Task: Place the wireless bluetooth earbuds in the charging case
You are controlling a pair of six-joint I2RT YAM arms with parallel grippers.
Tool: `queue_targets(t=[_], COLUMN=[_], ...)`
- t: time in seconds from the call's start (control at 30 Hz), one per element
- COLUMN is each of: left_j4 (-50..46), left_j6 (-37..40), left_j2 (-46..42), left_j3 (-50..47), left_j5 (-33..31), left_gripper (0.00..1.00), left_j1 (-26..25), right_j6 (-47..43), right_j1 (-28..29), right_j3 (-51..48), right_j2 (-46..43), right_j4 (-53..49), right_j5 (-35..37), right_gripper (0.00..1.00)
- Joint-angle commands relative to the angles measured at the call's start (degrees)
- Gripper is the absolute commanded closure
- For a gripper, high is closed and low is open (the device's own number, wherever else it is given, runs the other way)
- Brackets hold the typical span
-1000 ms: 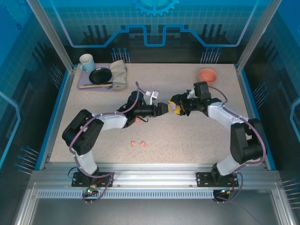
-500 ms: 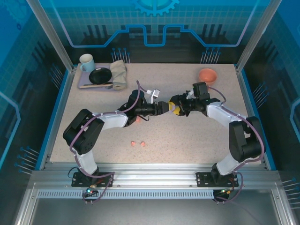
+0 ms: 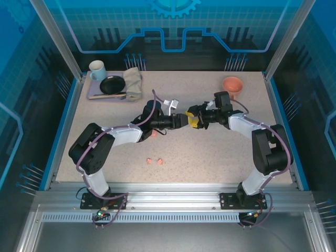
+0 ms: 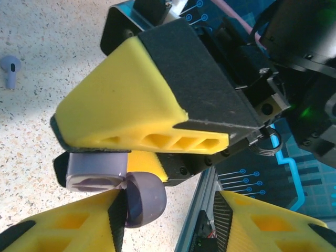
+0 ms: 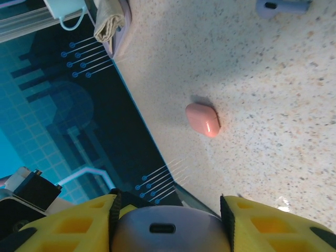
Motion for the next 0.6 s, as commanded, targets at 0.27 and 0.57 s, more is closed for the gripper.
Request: queue_targets(t=[0.27,0.57], left_j4=[-0.16,1.24], left_j6=[2.89,1.87], left_j2=[-3.13,-1.64], left_j3=[0.85,1.29], left_j5=[0.44,-0.63], left_gripper=[0.57,0.64], left_j1=[-0.34,-0.36], right_j6=[0.23,-0.46], right_j1=[0.27,0.33], right_j3=[2.61,3.24], right_j2=[-0.25,-0.65], right_j4=[0.13,-1.30], right_j5=[-1.63,-1.52], right_gripper=[0.67,0.67])
